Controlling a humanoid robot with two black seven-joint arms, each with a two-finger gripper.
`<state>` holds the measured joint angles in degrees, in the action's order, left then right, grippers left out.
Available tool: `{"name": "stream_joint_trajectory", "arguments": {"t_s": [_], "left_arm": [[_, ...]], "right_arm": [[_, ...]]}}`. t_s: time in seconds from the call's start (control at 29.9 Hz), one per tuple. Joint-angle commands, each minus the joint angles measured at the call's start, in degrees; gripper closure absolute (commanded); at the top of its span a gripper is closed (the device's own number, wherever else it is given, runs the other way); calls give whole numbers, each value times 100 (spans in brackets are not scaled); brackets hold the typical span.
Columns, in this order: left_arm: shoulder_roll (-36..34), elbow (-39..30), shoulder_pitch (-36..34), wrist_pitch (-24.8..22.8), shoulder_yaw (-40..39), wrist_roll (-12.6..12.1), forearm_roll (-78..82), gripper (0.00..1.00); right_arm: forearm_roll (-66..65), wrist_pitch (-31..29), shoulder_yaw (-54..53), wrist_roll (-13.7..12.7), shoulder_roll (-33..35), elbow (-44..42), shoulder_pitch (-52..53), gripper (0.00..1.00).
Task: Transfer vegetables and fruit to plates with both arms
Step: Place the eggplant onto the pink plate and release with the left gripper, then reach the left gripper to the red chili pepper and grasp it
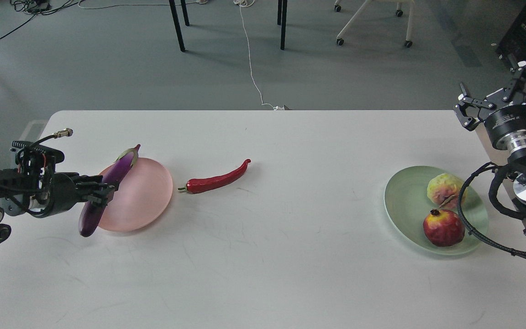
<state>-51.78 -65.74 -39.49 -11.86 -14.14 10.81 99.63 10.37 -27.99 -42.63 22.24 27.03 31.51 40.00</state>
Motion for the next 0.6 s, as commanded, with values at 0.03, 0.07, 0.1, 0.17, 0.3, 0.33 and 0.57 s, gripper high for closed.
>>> {"name": "stream_joint_trajectory", "arguments": {"t_s": [0.03, 0.07, 0.1, 0.17, 0.3, 0.33, 0.57], "left_arm": [[-7, -9, -58, -35, -10, 18, 4, 40], [-7, -9, -76, -35, -18, 18, 4, 40], [-7, -9, -102, -35, -19, 18, 4, 40], [10, -9, -242, -36, -27, 9, 21, 40], [790, -9, -909, -62, 16, -18, 100, 40], [1010, -1, -1050, -71, 51, -26, 109, 40], [2092, 8, -1412, -159, 412, -97, 740, 43]], "right_arm": [[-8, -1, 0, 0, -13, -5, -1, 1], [-8, -1, 0, 0, -13, 4, -1, 1], [-8, -1, 0, 0, -13, 4, -1, 1], [-8, -1, 0, 0, -13, 4, -1, 1], [-8, -1, 0, 8, -22, -5, -1, 1], [-8, -1, 0, 8, -22, 4, -9, 1], [-8, -1, -18, 8, 22, -5, 8, 1]]}}
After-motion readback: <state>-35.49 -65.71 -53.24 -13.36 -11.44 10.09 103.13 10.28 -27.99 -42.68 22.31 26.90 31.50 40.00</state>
